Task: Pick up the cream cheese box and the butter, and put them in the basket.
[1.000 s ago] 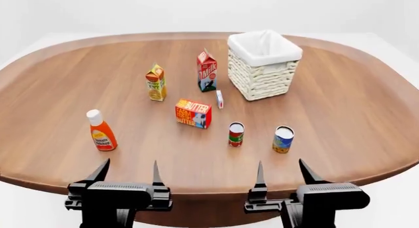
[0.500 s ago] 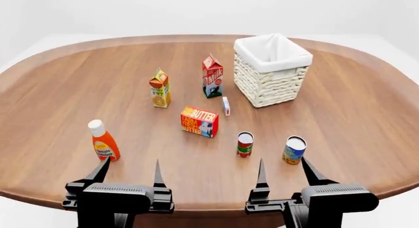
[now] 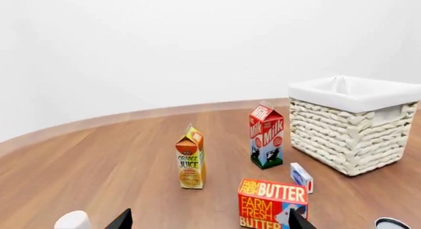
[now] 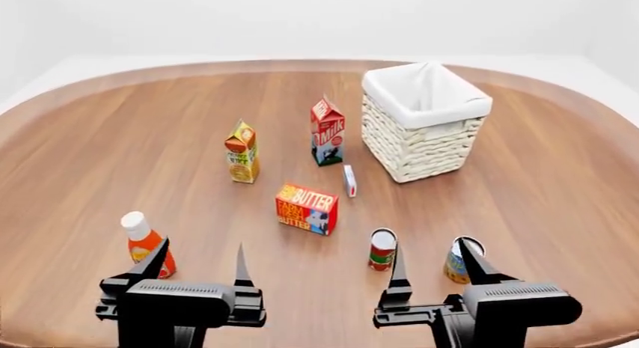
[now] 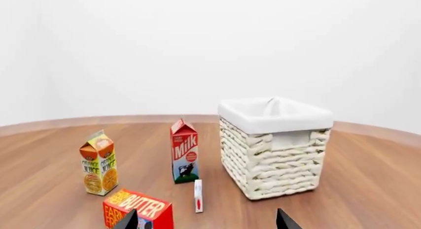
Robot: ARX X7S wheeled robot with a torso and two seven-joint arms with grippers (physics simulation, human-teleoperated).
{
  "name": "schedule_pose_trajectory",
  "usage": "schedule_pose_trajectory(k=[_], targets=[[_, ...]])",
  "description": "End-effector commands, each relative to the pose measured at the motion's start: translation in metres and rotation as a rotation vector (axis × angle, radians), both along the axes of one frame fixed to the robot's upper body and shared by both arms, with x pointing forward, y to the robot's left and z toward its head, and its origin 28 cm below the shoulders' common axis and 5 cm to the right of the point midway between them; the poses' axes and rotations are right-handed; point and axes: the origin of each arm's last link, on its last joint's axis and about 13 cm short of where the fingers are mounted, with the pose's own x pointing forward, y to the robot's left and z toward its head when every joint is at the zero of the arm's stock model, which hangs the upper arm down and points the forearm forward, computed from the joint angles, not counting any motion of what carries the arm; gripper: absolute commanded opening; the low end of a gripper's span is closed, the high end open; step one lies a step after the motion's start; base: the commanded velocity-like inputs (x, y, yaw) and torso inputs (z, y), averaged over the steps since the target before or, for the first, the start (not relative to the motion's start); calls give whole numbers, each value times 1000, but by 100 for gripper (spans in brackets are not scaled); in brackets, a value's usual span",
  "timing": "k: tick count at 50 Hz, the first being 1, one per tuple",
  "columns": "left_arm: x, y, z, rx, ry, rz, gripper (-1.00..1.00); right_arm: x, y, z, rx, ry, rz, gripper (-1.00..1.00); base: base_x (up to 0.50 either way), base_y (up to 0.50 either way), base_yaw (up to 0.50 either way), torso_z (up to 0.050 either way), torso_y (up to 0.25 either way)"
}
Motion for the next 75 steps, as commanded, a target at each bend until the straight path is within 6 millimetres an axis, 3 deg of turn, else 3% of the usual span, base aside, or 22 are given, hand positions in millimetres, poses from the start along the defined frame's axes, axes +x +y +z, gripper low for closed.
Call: schedule_pose_trajectory(k=[1, 23, 55, 75], targets=[[1, 0, 0, 0, -1, -1, 100, 1, -1, 0, 5, -6, 2, 100, 500, 0, 0, 0, 0], [0, 0, 1, 0, -2, -1, 100, 0, 1, 0, 3, 1, -1, 100, 478, 0, 0, 0, 1], [0, 0, 0, -3, -2, -3, 100, -2, 0, 1, 22, -19, 17, 100, 18, 65, 0, 0, 0], [-1, 0, 1, -3, -2, -4, 100, -1, 1, 1, 15, -20, 10, 100, 486, 0, 0, 0, 1]])
